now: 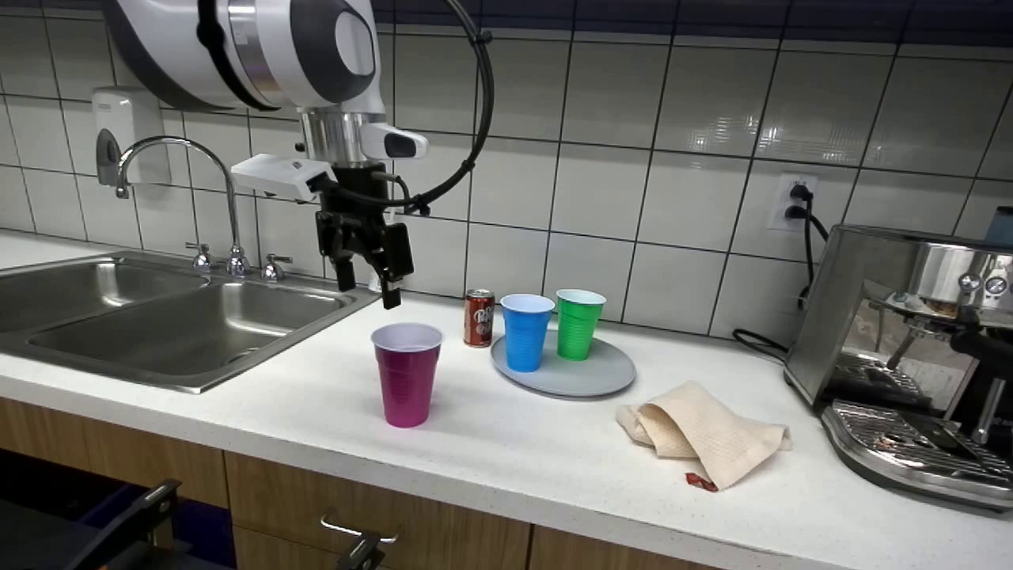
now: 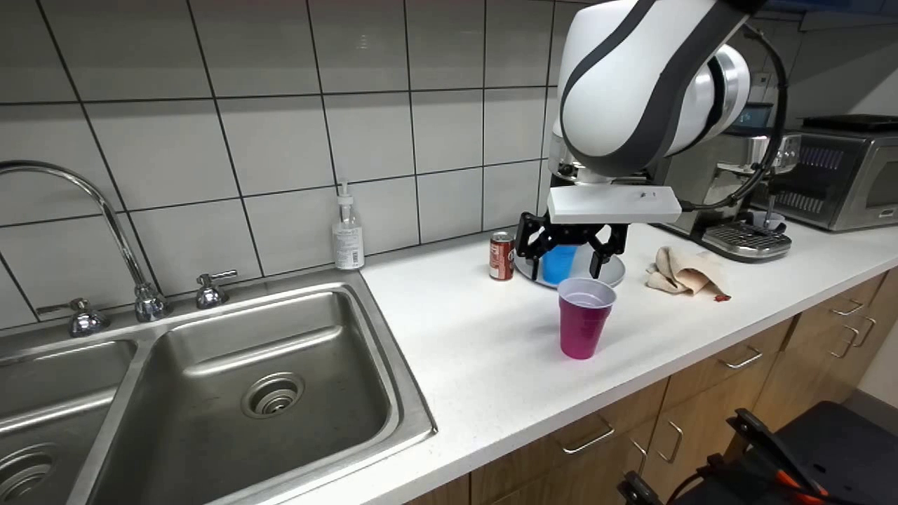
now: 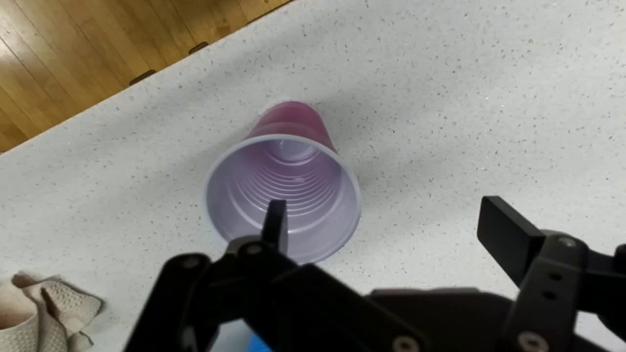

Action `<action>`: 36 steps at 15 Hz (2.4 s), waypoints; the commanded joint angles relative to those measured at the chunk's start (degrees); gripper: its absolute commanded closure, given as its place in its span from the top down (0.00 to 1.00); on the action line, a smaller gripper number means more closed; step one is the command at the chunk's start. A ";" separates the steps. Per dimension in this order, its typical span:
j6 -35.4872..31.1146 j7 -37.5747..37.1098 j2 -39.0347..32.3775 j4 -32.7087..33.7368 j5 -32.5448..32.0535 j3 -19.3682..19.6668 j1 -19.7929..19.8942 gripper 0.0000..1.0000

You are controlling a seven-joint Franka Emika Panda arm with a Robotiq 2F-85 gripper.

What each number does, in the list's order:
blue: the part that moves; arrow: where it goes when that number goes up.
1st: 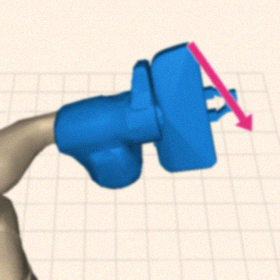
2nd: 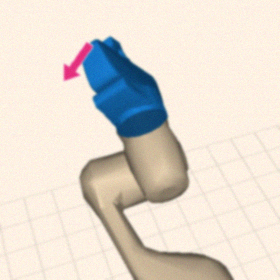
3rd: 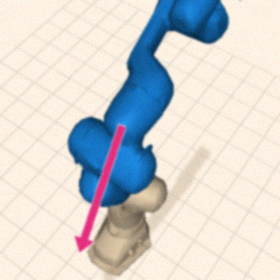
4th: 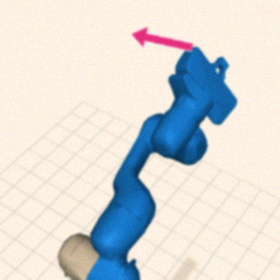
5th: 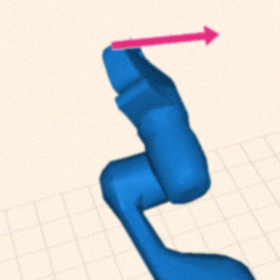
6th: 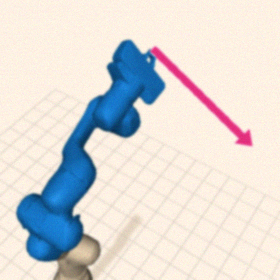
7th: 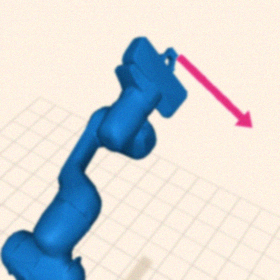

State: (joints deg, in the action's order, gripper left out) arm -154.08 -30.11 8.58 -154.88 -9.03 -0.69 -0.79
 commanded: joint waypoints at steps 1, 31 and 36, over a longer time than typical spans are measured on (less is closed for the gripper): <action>0.14 0.56 0.09 0.03 0.65 -1.56 1.50 1.00; -1.93 -7.03 -11.82 7.97 -4.86 0.19 0.07 1.00; -1.75 -8.93 -14.35 9.05 -7.75 1.94 -1.03 1.00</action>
State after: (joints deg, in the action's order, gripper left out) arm -155.75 -36.47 -4.08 -147.26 -14.02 -0.13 -0.89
